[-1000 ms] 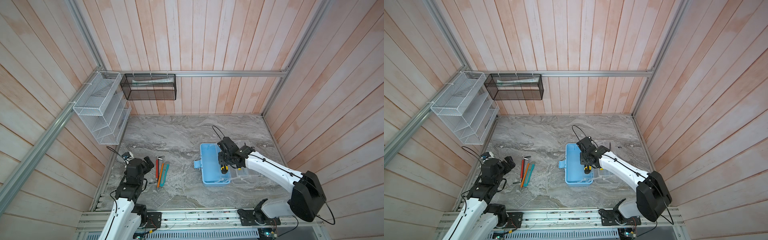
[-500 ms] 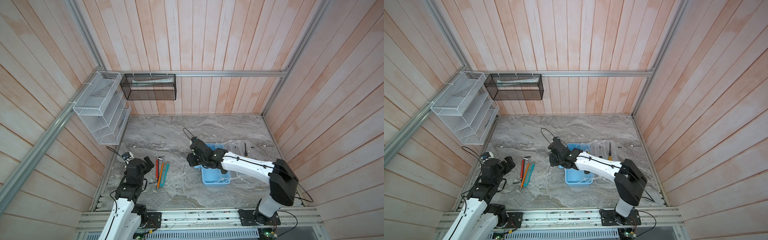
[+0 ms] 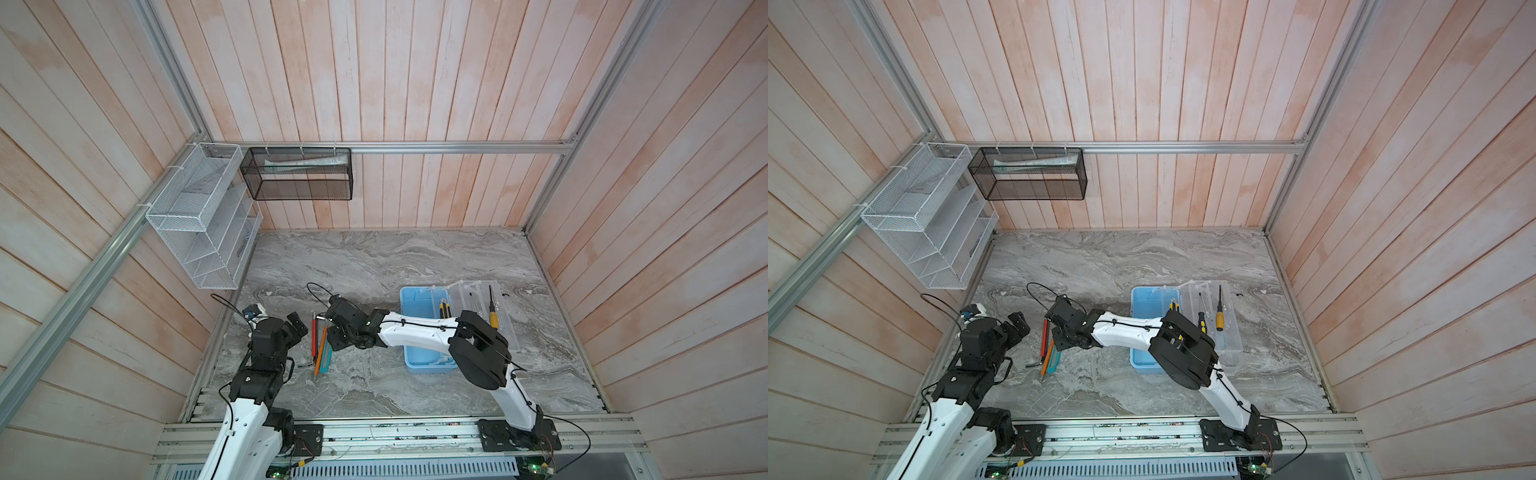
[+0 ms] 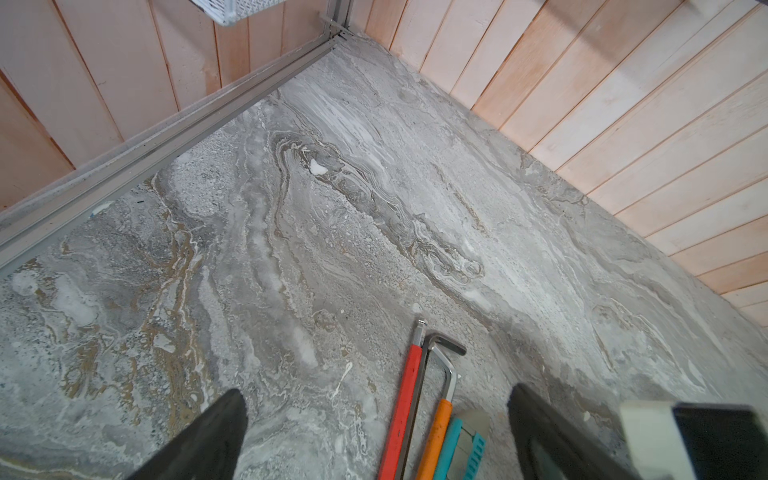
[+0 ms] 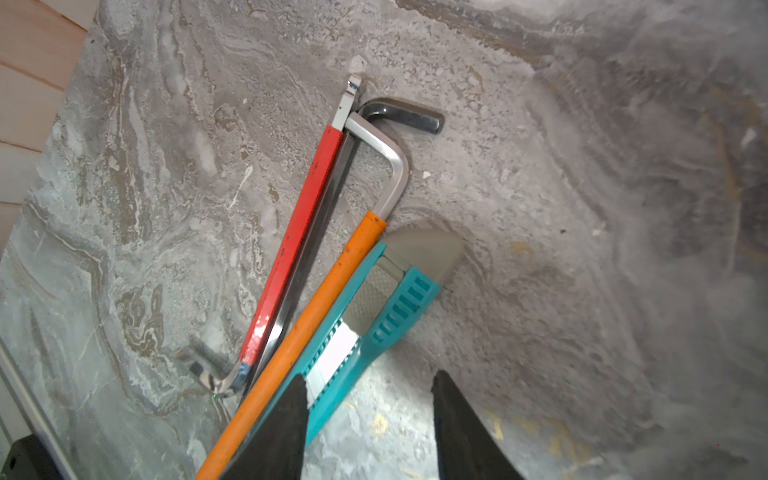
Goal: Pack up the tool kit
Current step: 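Move the open right gripper back over the teal box cutter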
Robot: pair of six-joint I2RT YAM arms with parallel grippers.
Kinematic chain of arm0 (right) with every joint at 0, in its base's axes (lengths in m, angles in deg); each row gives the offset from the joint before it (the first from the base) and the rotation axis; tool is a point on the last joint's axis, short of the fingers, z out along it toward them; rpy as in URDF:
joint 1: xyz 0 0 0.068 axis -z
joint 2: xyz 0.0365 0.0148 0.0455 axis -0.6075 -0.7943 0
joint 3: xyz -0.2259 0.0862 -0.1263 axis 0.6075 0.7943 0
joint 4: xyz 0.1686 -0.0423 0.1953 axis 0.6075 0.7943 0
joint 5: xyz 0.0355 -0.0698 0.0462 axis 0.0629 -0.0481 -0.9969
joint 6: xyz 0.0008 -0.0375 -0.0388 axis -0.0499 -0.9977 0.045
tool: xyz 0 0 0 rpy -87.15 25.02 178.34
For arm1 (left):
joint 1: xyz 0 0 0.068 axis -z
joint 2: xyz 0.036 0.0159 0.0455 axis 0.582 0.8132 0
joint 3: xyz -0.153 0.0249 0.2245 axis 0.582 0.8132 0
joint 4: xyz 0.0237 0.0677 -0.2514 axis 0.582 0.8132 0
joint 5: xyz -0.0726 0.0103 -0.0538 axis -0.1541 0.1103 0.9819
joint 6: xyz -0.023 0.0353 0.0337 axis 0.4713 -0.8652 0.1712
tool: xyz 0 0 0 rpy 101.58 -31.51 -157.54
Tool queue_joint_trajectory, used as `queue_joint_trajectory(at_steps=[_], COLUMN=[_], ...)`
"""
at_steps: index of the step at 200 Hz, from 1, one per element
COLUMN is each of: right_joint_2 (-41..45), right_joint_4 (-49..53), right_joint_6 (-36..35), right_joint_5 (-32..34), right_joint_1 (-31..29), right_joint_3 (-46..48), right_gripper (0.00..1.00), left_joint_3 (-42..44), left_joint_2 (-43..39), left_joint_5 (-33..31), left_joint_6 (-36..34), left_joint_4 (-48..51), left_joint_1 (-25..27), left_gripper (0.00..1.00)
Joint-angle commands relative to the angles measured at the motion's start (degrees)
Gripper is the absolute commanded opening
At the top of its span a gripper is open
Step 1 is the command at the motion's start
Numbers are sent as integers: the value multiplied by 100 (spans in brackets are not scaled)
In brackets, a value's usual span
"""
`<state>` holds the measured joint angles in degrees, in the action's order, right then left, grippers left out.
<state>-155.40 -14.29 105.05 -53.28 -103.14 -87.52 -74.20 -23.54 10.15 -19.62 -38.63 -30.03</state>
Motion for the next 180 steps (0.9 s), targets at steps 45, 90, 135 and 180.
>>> queue_joint_trajectory(at_steps=[45, 90, 135, 180], right_joint_2=[-387, -533, -630, -186], right_joint_4=[408, 283, 738, 1260], right_joint_6=[-177, -174, -231, -715], right_joint_5=[100, -10, 232, 1011], right_joint_1=[-12, -36, -45, 19], right_joint_3=[-349, -379, -519, -125], right_gripper=[45, 45, 41, 40], left_joint_3=[-16, -3, 2, -8], left_joint_2=[-37, -41, -24, -9], left_joint_5=[12, 91, 120, 125], left_joint_6=[-91, -138, -161, -163], left_joint_4=[-81, -138, -154, -163], left_joint_1=[-37, -35, -33, -29], left_gripper=[100, 100, 100, 100])
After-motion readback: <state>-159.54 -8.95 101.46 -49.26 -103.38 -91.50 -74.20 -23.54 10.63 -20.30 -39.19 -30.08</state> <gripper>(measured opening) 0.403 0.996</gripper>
